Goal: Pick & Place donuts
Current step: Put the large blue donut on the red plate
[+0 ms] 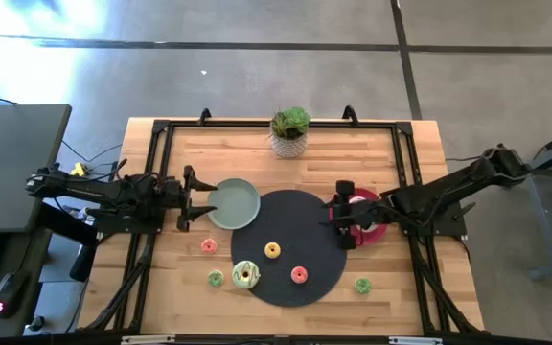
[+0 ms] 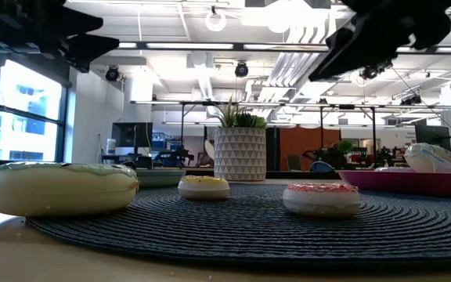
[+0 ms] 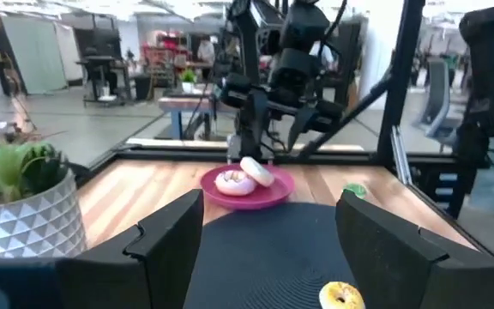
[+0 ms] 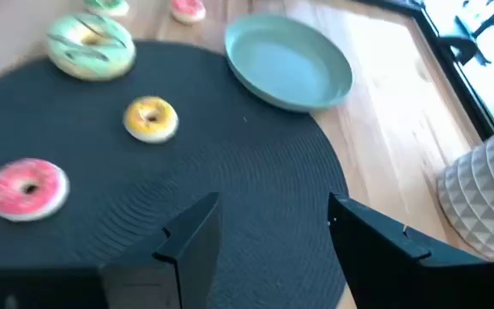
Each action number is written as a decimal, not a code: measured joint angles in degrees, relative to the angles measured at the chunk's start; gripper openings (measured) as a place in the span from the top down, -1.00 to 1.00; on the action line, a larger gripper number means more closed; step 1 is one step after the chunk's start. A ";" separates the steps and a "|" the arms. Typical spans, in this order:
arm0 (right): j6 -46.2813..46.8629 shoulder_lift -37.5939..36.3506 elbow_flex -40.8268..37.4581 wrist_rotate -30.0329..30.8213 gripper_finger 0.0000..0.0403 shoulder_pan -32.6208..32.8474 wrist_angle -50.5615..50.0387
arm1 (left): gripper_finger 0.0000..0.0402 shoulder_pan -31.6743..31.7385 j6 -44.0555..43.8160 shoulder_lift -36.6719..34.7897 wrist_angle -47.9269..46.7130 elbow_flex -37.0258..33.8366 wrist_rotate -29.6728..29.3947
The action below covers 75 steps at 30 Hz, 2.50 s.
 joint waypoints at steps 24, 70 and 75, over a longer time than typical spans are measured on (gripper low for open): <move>2.43 1.06 0.00 -2.70 -0.01 -1.91 0.25 | -0.28 0.03 0.11 62.30 -20.76 34.34 23.51; -32.10 0.99 -0.02 -7.38 -0.01 -0.60 12.75 | 0.82 -6.92 -9.79 78.64 -22.56 45.04 30.43; -32.25 0.99 -0.02 -10.60 -0.01 -0.60 12.77 | 0.96 -4.08 -7.00 77.77 -28.92 52.55 31.98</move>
